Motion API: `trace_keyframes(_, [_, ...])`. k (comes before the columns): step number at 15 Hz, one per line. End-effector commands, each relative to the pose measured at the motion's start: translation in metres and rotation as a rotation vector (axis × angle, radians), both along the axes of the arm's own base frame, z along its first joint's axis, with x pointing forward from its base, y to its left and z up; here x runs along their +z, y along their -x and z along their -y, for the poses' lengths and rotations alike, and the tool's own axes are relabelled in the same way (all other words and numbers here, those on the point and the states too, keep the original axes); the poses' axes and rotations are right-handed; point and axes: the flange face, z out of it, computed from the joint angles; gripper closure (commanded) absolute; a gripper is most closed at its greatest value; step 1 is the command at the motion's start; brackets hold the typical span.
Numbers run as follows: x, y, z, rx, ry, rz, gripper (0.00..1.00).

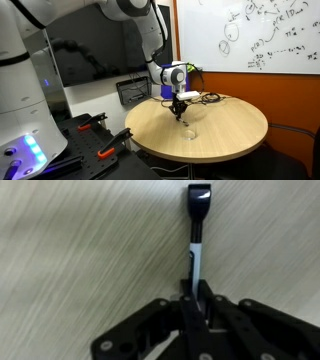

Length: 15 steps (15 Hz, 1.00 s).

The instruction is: Put the black pen in the glass cup

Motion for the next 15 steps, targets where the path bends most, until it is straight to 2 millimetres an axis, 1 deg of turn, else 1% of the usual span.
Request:
trace_keyframes(1, [0.029, 0.002, 0.009, 0.166, -0.050, -0.103, 0.97])
trace_keyframes(2, [0.037, 0.002, 0.015, 0.215, -0.052, -0.126, 0.97])
trace_keyframes(5, [0.058, -0.002, 0.033, 0.355, -0.148, -0.153, 0.97])
trace_keyframes(7, [0.067, -0.003, 0.043, 0.435, -0.222, -0.169, 0.97])
trace_keyframes(11, [0.078, 0.002, 0.053, 0.574, -0.380, -0.247, 0.97])
trace_keyframes(15, [0.095, 0.011, 0.060, 0.661, -0.474, -0.424, 0.97])
